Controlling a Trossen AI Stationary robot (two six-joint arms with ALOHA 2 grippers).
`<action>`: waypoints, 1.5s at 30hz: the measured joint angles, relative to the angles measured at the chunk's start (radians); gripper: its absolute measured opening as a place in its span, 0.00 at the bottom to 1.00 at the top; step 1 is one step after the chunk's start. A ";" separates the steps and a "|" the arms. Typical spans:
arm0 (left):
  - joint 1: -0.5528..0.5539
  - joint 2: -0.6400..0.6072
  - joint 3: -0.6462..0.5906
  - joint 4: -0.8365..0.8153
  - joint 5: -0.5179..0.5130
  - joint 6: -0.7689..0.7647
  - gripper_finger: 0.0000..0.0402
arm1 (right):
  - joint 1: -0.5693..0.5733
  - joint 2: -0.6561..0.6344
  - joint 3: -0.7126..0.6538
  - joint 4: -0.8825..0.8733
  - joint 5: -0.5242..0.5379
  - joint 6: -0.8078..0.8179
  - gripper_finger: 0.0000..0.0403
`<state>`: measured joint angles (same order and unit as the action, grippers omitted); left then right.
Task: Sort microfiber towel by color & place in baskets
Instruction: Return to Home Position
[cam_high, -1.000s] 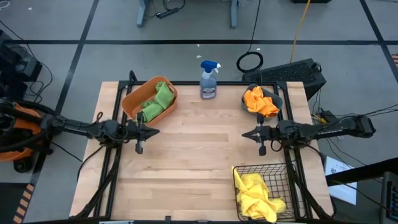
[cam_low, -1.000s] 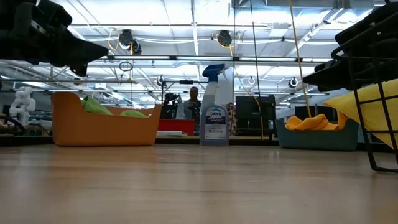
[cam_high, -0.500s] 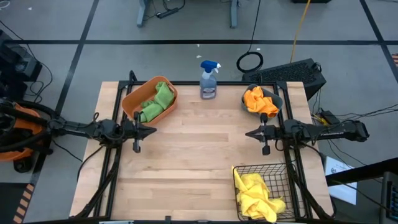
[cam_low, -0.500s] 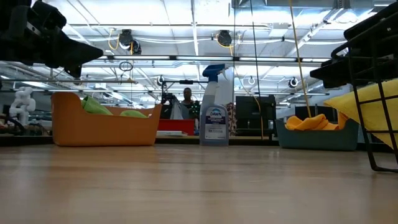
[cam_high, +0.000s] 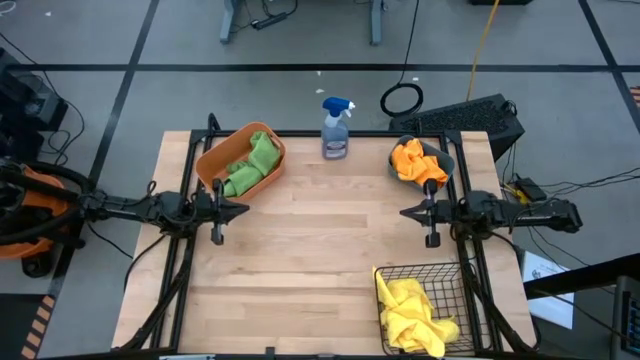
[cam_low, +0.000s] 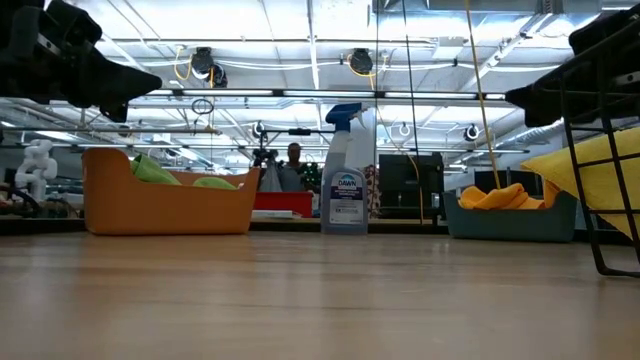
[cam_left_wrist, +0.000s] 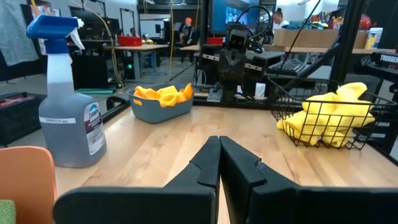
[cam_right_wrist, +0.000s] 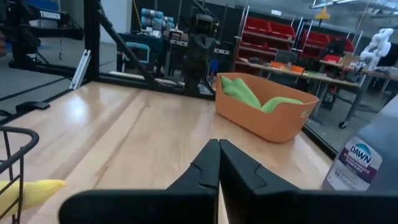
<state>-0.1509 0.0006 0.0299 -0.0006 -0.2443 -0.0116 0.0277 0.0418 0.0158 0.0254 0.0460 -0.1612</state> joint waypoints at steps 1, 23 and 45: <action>0.000 0.000 0.000 0.000 0.000 0.000 0.03 | 0.000 -0.005 0.000 0.000 0.000 -0.001 0.00; -0.001 0.000 -0.022 0.040 0.115 0.024 0.03 | 0.000 -0.036 0.000 -0.001 0.004 -0.042 0.00; 0.102 0.000 -0.024 0.055 0.179 0.123 0.03 | 0.000 -0.034 0.000 0.000 0.005 0.000 0.00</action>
<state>-0.0492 0.0006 0.0063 0.0540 -0.0655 0.1116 0.0280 0.0074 0.0154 0.0251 0.0507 -0.1612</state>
